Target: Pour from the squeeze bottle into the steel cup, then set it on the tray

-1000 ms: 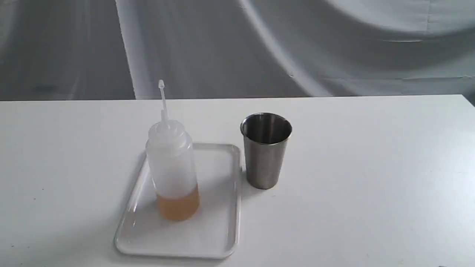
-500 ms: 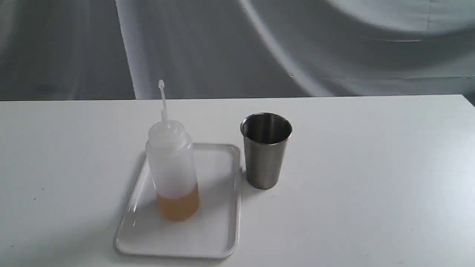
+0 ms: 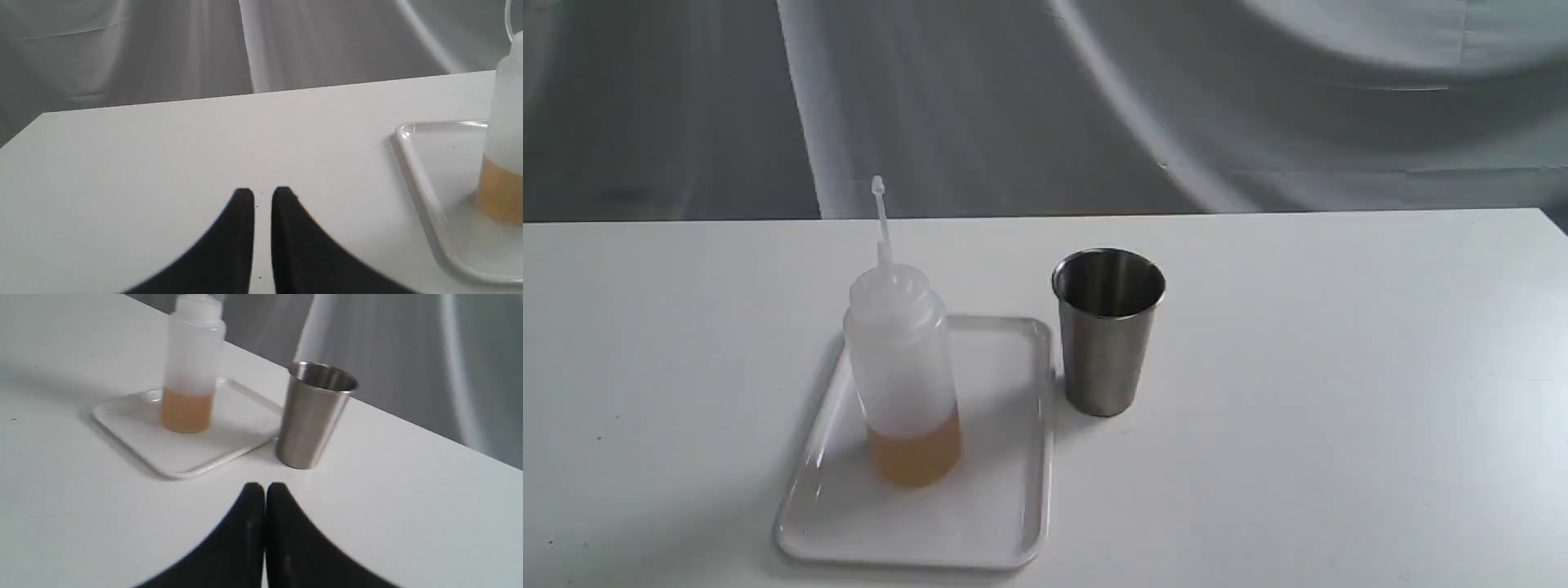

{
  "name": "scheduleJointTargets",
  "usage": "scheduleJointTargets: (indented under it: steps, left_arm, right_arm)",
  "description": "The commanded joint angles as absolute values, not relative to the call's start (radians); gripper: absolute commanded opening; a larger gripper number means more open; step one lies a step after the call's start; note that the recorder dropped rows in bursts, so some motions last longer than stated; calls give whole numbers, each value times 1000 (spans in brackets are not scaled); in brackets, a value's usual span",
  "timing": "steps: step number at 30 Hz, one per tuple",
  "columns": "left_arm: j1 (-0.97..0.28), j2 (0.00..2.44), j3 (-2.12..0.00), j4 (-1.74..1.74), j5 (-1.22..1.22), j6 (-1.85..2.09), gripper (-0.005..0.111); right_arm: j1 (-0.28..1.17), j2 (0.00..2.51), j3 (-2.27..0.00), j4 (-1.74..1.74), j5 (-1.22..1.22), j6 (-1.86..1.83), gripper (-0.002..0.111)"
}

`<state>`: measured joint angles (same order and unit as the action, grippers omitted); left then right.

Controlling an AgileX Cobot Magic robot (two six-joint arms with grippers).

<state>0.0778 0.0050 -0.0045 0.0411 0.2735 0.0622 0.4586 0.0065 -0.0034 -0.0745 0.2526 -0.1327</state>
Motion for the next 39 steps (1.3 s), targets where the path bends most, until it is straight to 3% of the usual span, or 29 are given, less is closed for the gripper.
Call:
scheduleJointTargets:
  steps: [1, 12, 21, 39]
  left_arm:
    - [81, 0, 0, 41, 266, 61, 8]
    - [81, 0, 0, 41, 266, 61, 8]
    - [81, 0, 0, 41, 266, 61, 8]
    - [81, 0, 0, 41, 266, 61, 8]
  right_arm:
    - [353, 0, 0, -35, 271, -131, 0]
    - [15, 0, 0, 11, 333, -131, 0]
    - [-157, 0, 0, 11, 333, -131, 0]
    - [-219, 0, 0, 11, 333, -131, 0]
